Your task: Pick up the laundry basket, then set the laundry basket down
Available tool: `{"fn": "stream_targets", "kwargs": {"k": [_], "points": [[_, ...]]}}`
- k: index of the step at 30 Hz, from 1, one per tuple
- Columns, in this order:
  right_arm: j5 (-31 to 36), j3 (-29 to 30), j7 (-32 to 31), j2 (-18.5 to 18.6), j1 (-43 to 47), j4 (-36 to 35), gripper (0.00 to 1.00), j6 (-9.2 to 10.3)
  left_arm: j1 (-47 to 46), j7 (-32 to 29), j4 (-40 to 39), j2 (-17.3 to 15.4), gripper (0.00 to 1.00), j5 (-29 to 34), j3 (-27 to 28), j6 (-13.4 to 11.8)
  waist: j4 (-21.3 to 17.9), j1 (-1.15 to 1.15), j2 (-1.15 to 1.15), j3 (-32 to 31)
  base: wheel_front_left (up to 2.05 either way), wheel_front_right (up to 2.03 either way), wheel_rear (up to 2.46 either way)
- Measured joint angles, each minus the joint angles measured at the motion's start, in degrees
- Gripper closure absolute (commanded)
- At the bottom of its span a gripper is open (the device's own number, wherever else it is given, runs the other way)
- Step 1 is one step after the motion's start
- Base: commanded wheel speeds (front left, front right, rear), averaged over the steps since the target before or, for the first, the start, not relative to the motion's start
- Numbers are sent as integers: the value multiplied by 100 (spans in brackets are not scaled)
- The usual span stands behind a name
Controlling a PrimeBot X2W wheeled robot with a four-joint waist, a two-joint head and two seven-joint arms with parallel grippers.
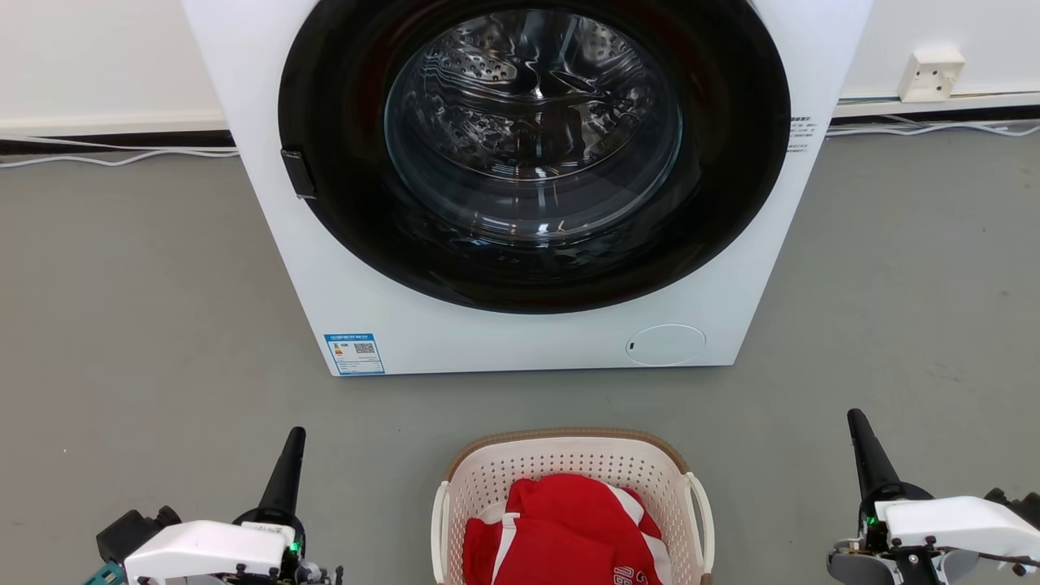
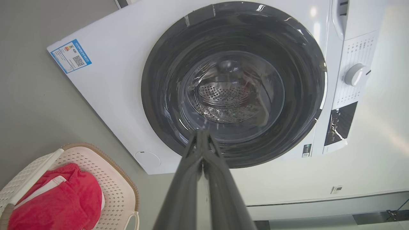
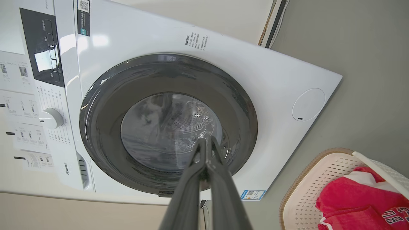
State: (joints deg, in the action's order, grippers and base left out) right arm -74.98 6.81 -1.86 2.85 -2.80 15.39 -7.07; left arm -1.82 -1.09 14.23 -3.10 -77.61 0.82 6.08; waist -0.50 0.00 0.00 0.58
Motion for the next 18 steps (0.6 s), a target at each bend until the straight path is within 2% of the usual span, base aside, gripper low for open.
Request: {"fn": "stream_targets", "kwargs": {"k": [18], "points": [[-1156,52,-286,-14,-19,4,100,0,-112,-301,70,1,100,-1034,194,53,36,0,0,-29,0,0,0]]}}
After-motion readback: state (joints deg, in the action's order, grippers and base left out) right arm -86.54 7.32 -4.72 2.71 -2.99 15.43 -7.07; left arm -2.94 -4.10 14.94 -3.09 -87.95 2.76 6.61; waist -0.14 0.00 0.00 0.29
